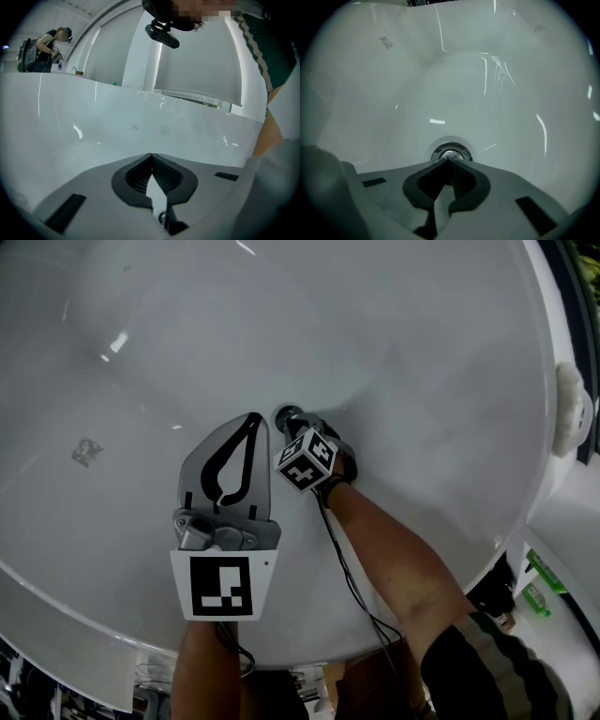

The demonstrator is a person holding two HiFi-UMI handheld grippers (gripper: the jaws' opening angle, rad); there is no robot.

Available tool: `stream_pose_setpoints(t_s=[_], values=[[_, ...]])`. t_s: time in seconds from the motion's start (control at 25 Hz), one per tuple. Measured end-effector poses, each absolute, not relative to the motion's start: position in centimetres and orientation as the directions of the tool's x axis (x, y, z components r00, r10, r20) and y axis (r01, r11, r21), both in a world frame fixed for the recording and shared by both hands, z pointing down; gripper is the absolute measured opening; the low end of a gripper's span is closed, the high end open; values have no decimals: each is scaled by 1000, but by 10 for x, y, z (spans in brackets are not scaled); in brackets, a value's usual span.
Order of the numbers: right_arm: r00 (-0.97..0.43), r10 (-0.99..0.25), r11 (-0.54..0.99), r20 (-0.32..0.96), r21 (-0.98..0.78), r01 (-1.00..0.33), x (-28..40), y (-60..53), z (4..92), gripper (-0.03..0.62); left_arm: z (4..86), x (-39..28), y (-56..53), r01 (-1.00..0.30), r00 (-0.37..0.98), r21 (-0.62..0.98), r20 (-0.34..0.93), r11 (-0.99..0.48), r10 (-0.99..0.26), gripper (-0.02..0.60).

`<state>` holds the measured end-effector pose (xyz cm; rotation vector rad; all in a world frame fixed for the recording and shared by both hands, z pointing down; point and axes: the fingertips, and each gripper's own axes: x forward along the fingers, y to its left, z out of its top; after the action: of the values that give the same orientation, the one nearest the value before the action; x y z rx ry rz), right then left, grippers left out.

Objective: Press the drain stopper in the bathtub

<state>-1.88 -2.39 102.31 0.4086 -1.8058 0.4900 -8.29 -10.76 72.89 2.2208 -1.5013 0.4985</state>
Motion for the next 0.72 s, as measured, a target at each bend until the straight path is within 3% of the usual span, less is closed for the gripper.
stream_pose_setpoints(t_s=[0.72], values=[[-385, -43, 849, 922, -169, -501, -21, -25, 1007, 17, 738, -79, -103, -923, 376, 145, 541, -357, -752, 9]])
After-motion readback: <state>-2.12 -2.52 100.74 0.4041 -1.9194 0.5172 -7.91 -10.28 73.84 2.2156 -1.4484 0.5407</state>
